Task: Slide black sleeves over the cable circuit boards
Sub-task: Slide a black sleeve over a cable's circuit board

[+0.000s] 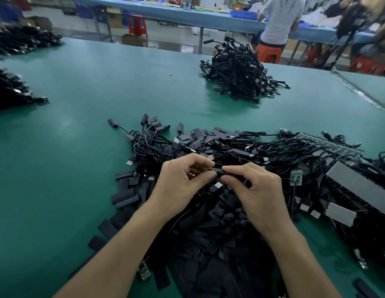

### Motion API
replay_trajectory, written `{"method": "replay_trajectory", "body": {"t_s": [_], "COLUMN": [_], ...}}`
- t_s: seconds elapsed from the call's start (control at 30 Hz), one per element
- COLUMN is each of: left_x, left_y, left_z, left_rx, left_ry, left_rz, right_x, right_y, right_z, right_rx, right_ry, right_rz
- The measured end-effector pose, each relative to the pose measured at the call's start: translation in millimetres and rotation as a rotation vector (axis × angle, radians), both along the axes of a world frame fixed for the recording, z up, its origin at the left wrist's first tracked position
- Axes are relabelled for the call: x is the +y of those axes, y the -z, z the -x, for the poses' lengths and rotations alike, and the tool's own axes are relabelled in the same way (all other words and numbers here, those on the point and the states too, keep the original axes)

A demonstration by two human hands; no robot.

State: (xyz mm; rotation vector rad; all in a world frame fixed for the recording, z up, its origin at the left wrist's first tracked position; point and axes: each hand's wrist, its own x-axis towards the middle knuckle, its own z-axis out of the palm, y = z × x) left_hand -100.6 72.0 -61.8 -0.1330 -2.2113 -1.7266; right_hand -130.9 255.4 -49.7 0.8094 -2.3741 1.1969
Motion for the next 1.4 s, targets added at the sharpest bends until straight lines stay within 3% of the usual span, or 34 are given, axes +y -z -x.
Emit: {"method": "replay_trajectory", "body": {"t_s": [0.37,0.6,1.17,1.4], "left_x": [-3,-10,-7,-8], "left_y": [-4,-7,-10,-9], "left_z": [0,-3,-3,-2], "left_rx": [-0.089,-0.153,-0.218,-0.227], "left_ry": [0.061,0.124,0.162,0.161], "left_rz": [-0.220,-0.343,-0.324,-0.321], "right_x": [2,-1,3,1], "right_y": [0,2,4,4], "right_z": [1,-2,2,1], "right_rx": [-0.128,-0.095,0.022,0.030], "right_ry": [-0.017,-0.068,-0.060,-0.041], "right_rz": [0.118,0.177,-0.049,-0.027]}}
